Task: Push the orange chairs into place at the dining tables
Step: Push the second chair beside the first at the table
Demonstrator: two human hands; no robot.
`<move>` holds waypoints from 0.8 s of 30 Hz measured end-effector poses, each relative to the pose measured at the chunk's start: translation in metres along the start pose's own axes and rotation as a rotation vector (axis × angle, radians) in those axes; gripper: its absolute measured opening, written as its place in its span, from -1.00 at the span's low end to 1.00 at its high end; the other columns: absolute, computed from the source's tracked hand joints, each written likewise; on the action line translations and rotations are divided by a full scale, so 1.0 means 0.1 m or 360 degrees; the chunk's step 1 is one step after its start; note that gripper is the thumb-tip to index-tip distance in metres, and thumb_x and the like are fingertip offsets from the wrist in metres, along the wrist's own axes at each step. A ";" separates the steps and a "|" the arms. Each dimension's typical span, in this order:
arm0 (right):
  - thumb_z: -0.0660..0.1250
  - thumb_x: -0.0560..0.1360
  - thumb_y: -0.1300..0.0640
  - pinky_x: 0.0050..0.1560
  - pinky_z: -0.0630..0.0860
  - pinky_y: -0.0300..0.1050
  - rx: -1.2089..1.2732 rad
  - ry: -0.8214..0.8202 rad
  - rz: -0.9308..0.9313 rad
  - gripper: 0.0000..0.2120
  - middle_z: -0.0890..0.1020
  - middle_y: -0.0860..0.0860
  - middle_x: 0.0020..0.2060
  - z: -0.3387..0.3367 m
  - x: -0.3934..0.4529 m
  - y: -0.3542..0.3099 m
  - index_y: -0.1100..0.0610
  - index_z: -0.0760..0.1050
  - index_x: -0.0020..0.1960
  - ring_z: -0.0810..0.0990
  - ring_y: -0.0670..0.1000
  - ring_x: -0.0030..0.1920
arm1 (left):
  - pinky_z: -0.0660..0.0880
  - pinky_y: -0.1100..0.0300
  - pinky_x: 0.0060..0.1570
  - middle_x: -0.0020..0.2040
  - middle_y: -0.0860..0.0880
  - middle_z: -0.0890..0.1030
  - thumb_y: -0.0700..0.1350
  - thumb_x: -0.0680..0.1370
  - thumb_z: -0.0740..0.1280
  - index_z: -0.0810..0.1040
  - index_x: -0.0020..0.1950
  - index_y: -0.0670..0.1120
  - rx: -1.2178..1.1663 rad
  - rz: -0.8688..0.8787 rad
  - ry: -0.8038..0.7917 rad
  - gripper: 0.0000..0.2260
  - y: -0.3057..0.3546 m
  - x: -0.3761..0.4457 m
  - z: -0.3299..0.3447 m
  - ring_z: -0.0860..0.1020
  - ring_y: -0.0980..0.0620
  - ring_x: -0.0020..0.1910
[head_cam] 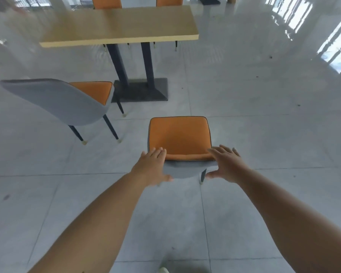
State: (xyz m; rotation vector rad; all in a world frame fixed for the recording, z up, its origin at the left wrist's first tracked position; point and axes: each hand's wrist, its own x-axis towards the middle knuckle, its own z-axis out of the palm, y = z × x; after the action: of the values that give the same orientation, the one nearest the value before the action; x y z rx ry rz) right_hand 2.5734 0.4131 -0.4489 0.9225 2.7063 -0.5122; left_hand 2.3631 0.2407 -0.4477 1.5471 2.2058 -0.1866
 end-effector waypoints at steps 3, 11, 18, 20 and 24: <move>0.43 0.38 -0.24 0.48 0.00 0.27 -0.0055 -0.0039 0.0062 -0.14 0.25 -0.07 0.50 0.12 0.11 0.00 -0.05 0.10 0.53 0.06 0.07 0.53 | 0.00 -0.13 0.50 0.60 -0.10 -0.05 0.30 0.51 0.26 -0.12 0.58 -0.15 -0.0026 -0.0011 0.0030 -0.10 -0.04 0.11 0.09 -0.05 -0.11 0.56; 0.32 0.50 -0.15 0.36 0.13 0.35 -0.0118 0.0040 0.0114 -0.50 0.38 -0.12 0.39 0.21 0.32 0.07 -0.16 0.30 0.40 0.26 0.09 0.43 | 0.00 -0.14 0.48 0.59 -0.07 0.09 0.18 0.59 0.20 0.02 0.57 -0.12 -0.0107 -0.0058 0.0087 -0.32 -0.16 0.31 0.17 0.02 -0.07 0.56; 0.32 0.53 -0.10 0.35 0.10 0.41 -0.0124 0.0034 0.0077 -0.57 0.41 -0.13 0.37 0.11 0.49 0.19 -0.19 0.34 0.37 0.25 0.08 0.43 | 0.01 -0.11 0.47 0.58 -0.07 0.13 0.17 0.60 0.20 0.12 0.54 -0.12 -0.0136 -0.0110 0.0140 -0.38 -0.07 0.42 0.12 0.02 -0.07 0.56; 0.31 0.54 -0.09 0.35 0.10 0.42 -0.0144 0.0034 0.0041 -0.59 0.41 -0.13 0.37 0.06 0.57 0.26 -0.20 0.34 0.37 0.25 0.08 0.43 | 0.02 -0.11 0.47 0.58 -0.06 0.12 0.17 0.60 0.19 0.12 0.55 -0.11 -0.0151 -0.0148 0.0135 -0.38 -0.04 0.49 0.10 0.01 -0.07 0.56; 0.29 0.55 -0.06 0.36 0.07 0.44 -0.0150 0.0009 -0.0047 -0.63 0.42 -0.11 0.35 -0.07 0.78 0.45 -0.19 0.36 0.35 0.25 0.09 0.43 | 0.01 -0.12 0.48 0.59 -0.07 0.10 0.16 0.61 0.18 0.11 0.55 -0.11 -0.0187 -0.0247 0.0127 -0.39 0.08 0.64 0.03 0.00 -0.07 0.56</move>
State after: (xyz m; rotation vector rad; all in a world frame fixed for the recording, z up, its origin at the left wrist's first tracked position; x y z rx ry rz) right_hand 2.5405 0.4911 -0.4793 0.8621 2.7265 -0.3850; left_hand 2.3535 0.2980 -0.4760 1.3432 2.3553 -0.0416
